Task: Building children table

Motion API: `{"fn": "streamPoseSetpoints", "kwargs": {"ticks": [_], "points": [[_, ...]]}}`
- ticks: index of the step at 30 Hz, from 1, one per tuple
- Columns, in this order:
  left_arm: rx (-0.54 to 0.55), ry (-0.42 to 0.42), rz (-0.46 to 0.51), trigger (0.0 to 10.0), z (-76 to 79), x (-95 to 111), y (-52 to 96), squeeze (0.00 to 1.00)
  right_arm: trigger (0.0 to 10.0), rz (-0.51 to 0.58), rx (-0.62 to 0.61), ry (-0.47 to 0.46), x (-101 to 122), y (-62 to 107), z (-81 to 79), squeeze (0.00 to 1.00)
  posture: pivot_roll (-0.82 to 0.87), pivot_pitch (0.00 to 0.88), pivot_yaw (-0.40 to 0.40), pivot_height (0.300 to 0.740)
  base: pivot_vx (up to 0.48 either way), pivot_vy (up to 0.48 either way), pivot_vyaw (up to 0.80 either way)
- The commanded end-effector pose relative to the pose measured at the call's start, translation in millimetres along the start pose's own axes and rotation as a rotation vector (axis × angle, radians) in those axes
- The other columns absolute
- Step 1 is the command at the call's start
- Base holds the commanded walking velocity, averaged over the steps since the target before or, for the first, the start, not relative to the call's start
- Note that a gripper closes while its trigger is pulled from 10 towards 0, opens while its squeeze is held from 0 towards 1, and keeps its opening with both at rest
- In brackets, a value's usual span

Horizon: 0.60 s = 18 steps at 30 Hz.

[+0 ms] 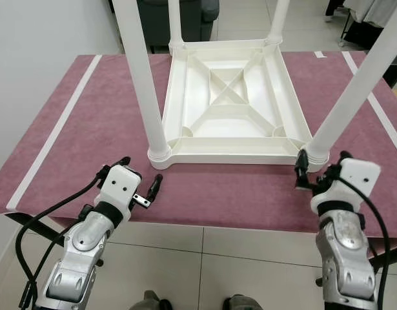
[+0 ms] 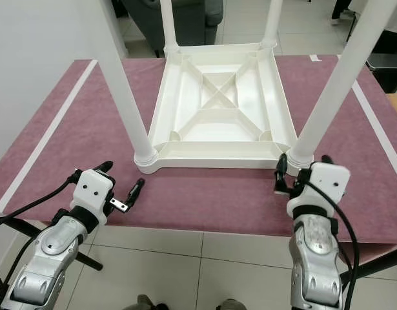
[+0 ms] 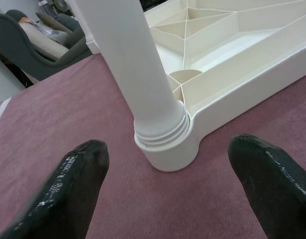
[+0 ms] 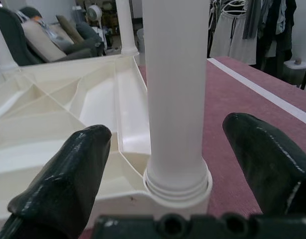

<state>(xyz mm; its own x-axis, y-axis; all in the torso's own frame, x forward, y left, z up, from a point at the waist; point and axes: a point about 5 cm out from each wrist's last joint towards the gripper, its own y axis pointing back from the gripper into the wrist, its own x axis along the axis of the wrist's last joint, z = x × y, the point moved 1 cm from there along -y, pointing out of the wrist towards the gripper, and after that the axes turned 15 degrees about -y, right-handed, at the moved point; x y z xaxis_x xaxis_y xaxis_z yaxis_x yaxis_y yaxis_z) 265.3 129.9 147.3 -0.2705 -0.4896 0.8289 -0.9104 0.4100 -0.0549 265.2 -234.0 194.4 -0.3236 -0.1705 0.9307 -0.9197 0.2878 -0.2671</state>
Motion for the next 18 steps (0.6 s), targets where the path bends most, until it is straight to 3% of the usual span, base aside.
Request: {"fn": "streamPoseSetpoints", "kwargs": {"ticks": [1, 11, 18], "points": [[0.021, -0.009, -0.015, 10.0, -0.5, -4, -0.3, 0.0, 10.0, -0.041, -0.032, -0.043, -8, -1.1, 4.3, 0.0, -0.11, 0.082, 0.116, 0.74, 0.0, 0.0, 0.0], [0.042, 0.014, -0.007, 10.0, -1.4, 0, -5.2, 0.0, 10.0, -0.03, -0.058, -0.048, -4, -23.7, 8.3, 0.0, -0.1, 0.092, 0.12, 0.74, 0.0, 0.0, 0.0], [0.06, 0.031, 0.006, 10.0, -1.0, 3, -13.0, 0.0, 10.0, -0.035, -0.011, -0.036, -5, -41.3, 7.0, 0.0, -0.09, 0.097, 0.121, 0.74, 0.0, 0.0, 0.0]]}}
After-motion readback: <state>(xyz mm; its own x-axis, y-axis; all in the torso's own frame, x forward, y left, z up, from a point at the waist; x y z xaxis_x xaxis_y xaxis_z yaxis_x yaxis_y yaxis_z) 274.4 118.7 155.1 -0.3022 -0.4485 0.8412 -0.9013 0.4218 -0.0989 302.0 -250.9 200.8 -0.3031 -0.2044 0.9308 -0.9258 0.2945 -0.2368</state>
